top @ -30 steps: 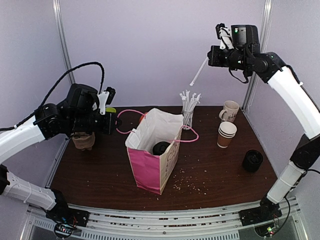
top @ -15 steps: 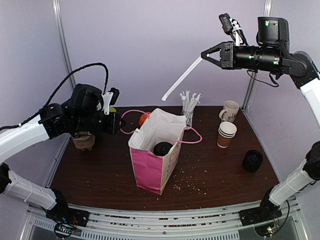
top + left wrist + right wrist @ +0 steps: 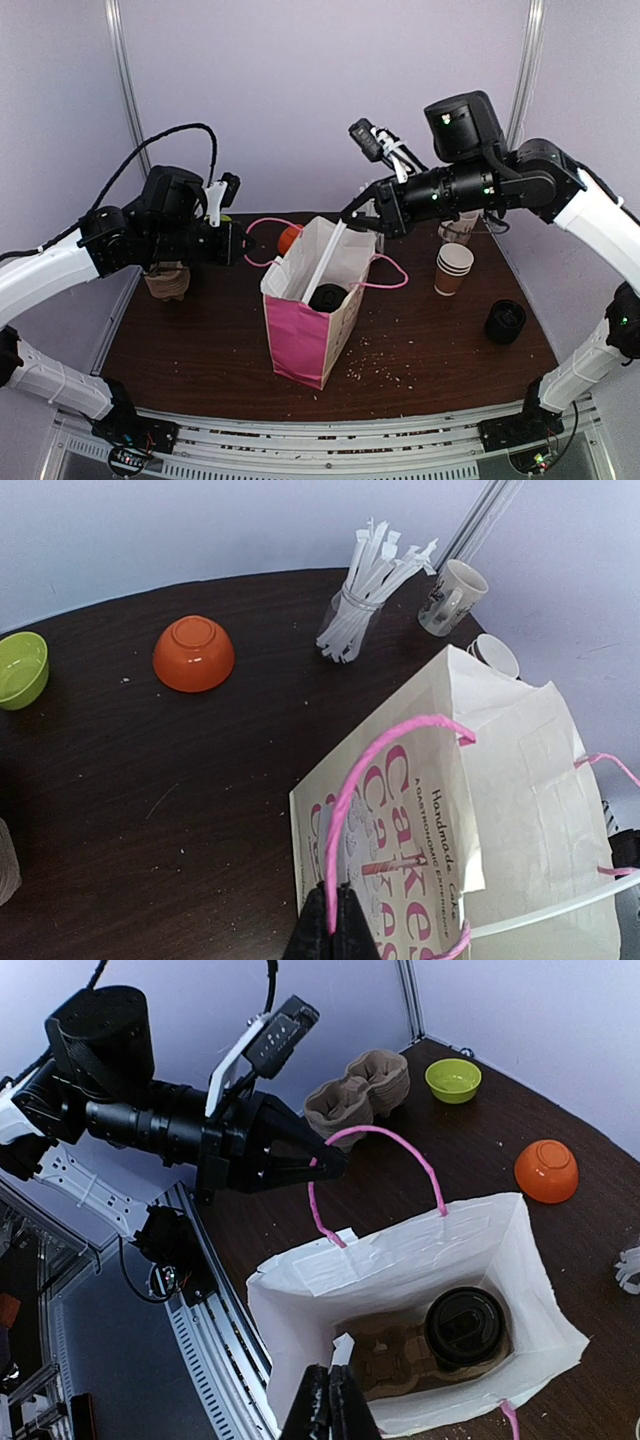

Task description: Pack the takeout coffee

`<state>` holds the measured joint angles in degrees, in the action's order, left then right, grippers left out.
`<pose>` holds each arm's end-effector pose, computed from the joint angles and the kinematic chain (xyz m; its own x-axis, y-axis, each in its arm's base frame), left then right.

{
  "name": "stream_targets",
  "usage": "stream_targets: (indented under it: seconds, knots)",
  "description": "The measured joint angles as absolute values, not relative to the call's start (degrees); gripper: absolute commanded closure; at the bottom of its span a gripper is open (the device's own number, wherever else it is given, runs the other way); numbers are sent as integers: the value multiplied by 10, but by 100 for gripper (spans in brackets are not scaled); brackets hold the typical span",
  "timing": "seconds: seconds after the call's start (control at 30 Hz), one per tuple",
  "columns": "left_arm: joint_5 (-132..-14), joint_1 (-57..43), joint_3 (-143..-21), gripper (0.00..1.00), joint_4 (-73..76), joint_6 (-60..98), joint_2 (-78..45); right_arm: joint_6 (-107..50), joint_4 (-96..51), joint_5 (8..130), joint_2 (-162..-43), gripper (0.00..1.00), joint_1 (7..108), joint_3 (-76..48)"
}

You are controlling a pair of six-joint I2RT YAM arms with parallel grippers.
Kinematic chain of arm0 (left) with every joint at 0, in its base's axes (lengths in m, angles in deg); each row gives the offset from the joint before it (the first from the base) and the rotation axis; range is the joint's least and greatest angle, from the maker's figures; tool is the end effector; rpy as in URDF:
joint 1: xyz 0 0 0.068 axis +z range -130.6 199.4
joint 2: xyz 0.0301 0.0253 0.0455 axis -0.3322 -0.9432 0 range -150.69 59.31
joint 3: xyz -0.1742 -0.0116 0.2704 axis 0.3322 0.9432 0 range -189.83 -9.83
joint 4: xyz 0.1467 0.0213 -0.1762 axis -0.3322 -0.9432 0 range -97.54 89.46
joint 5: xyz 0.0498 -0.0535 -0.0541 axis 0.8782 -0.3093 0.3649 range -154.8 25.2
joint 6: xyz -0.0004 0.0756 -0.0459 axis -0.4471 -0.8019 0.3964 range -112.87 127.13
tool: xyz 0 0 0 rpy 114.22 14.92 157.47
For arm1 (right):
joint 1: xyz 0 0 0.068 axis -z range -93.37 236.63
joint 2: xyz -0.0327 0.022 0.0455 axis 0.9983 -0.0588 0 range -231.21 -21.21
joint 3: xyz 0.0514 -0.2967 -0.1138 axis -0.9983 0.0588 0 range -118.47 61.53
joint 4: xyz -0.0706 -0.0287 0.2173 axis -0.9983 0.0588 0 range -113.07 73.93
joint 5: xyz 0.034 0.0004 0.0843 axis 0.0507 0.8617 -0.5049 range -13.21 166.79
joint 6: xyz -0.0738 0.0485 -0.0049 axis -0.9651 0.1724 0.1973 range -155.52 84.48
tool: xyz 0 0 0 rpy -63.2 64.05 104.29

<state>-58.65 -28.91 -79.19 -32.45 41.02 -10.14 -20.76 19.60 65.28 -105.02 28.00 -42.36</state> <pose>0.1727 -0.1813 0.3869 -0.6729 -0.0780 -0.7356 0.3696 0.8259 -0.4257 0.1446 0.2673 0.4970 -0.4310 -0.2272 -0.8733 -0.8508 0.4249 0.3093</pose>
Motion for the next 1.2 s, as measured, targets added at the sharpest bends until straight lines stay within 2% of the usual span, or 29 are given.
stream_targets:
  seconds: [0.23, 0.27, 0.33, 0.4, 0.5, 0.57, 0.6, 0.77, 0.83, 0.9, 1.1, 1.2]
  knots:
    - [-595, -289, -791, 100, -318, 413, -100, -177, 115, 621, -1076, 100, 266, -329]
    - [-595, -289, -791, 100, -318, 413, -100, -172, 104, 616, -1082, 97, 265, -317]
    - [-596, -289, -790, 100, -318, 413, -99, -167, 90, 607, -1090, 77, 265, -299]
    - [-597, -289, -788, 100, -317, 413, -95, -159, 84, 598, -1100, 62, 265, -289]
    - [-597, -289, -785, 97, -316, 413, -91, -152, 77, 593, -1107, 49, 265, -288]
    - [-597, -289, -784, 89, -315, 413, -88, -151, 72, 594, -1105, 41, 265, -289]
    - [-597, -289, -784, 81, -315, 413, -86, -154, 71, 597, -1104, 37, 265, -290]
    - [-599, -289, -780, 23, -315, 410, -72, -158, 80, 648, -1083, 24, 265, -296]
    - [-599, -289, -777, 10, -315, 410, -58, -157, 83, 703, -1057, 20, 265, -295]
    - [-594, -289, -770, 2, -315, 411, -38, -156, 70, 768, -1017, 17, 264, -280]
    - [-534, -289, -750, 2, -319, 415, 57, -131, -10, 966, -843, 14, 282, -155]
    - [-474, -289, -734, 2, -319, 416, 112, -101, -33, 1037, -803, 13, 319, -96]
